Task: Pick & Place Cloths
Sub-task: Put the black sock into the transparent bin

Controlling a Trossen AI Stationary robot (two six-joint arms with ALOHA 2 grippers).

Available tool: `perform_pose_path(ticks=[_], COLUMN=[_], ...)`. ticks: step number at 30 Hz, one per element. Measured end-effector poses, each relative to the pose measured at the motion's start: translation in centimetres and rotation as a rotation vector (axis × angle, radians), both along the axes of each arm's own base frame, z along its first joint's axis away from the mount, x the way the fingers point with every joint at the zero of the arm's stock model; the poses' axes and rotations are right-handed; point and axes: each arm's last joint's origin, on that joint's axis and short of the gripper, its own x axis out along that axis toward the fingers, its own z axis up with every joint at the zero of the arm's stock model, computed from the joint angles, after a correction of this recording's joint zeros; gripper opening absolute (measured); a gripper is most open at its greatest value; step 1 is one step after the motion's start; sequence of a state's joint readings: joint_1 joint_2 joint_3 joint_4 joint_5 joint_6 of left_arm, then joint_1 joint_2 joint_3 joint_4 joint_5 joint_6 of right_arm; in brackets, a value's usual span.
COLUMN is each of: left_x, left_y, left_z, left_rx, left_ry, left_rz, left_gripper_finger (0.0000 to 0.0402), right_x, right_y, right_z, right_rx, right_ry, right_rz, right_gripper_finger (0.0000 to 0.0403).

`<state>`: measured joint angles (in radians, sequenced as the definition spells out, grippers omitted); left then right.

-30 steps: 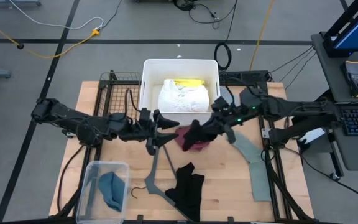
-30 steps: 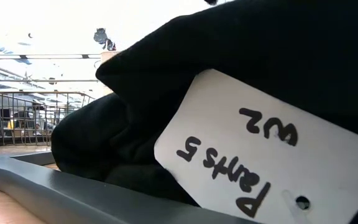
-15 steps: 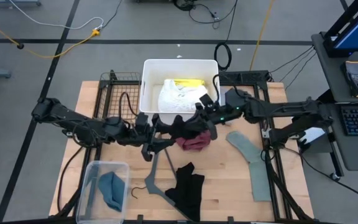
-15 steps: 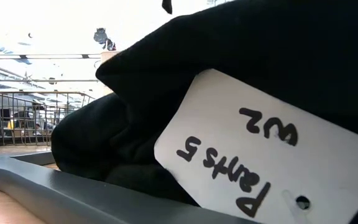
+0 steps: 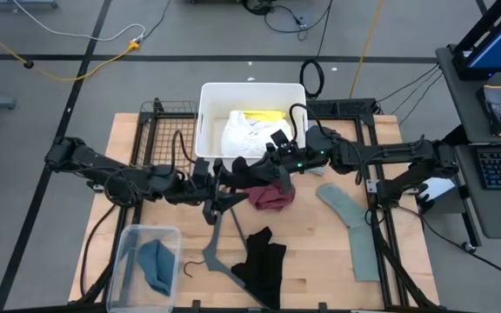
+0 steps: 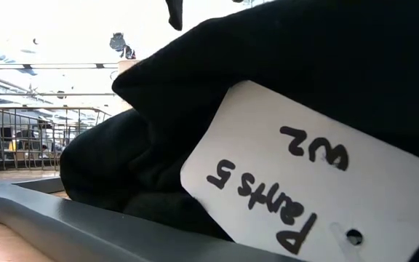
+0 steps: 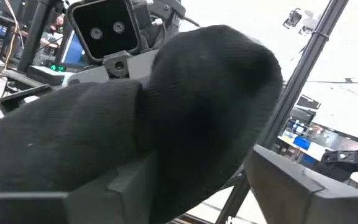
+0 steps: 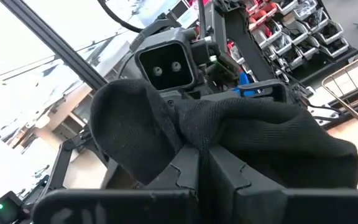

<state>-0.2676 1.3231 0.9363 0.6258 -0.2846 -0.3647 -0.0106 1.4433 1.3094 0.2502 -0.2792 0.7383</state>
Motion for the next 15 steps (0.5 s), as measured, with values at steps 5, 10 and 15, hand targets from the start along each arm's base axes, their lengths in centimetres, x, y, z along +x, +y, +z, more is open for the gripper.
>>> perform_pose_path(ticks=[5,10,15], left_x=[0.08,0.10,0.14], left_y=[0.18,0.30,0.31], left_z=[-0.33,-0.50,-0.63], left_rx=[-0.013,-0.005,0.021], left_ry=[0.035,0.055,0.069], left_rz=[0.047,0.090,0.103], left_gripper_finger=[0.0151,0.0038,0.0012], right_x=[0.03,0.01,-0.01], right_y=[0.36,0.81,1.04], right_z=[-0.06,-0.04,-0.11], right_rx=[-0.001,0.000,-0.012], right_ry=[0.003,0.002,0.005], right_rz=[0.007,0.027,0.048], right_gripper_finger=[0.0007,0.0008,0.0008])
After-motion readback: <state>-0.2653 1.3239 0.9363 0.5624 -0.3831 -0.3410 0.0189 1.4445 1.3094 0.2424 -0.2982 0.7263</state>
